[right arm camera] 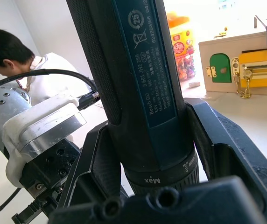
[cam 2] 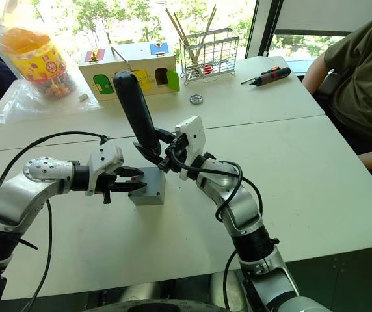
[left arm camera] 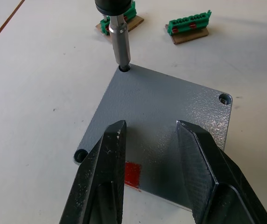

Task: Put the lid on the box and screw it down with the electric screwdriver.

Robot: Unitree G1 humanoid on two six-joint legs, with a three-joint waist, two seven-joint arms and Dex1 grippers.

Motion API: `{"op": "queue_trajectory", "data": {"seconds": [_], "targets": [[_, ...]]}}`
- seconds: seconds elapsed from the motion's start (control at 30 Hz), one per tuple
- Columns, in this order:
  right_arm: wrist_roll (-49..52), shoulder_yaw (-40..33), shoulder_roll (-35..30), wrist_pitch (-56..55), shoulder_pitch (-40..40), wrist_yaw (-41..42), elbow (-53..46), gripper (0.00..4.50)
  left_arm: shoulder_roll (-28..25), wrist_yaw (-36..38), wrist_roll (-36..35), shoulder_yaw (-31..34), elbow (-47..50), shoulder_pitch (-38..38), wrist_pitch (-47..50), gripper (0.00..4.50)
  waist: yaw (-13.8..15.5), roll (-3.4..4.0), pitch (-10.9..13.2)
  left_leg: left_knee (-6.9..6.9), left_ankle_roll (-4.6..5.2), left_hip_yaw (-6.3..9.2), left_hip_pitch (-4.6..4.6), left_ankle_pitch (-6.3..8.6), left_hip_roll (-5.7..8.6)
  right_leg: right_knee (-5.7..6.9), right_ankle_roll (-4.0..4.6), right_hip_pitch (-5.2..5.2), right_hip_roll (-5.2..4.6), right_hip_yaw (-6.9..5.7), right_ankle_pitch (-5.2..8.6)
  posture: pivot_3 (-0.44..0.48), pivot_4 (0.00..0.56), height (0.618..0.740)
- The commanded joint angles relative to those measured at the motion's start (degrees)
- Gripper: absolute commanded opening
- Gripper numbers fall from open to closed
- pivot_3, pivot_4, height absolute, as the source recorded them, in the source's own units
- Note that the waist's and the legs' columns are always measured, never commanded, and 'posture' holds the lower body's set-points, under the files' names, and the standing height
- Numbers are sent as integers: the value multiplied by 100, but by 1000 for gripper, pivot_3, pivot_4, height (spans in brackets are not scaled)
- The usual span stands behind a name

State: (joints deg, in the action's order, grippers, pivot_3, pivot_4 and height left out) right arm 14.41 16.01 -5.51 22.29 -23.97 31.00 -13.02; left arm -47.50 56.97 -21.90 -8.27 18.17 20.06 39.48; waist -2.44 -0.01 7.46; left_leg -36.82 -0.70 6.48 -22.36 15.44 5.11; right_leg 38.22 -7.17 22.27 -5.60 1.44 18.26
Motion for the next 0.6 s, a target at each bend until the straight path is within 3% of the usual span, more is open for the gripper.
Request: {"op": "queue_trajectory", "data": {"seconds": [0.03,0.6], "targets": [[88,132,-6,407,259,70,408,1893,3,8,76,-143,-13,-34,86,1676,2,0,0,0,1,0,0,0,0,0,0,0,0,0,0,0,150,740],[2,132,-35,301,497,-40,504,1893,43,37,105,-188,-27,53,86,1676,7,1,-15,0,7,1,0,4,1,-5,0,-3,-1,2,0,0,150,740]]}}
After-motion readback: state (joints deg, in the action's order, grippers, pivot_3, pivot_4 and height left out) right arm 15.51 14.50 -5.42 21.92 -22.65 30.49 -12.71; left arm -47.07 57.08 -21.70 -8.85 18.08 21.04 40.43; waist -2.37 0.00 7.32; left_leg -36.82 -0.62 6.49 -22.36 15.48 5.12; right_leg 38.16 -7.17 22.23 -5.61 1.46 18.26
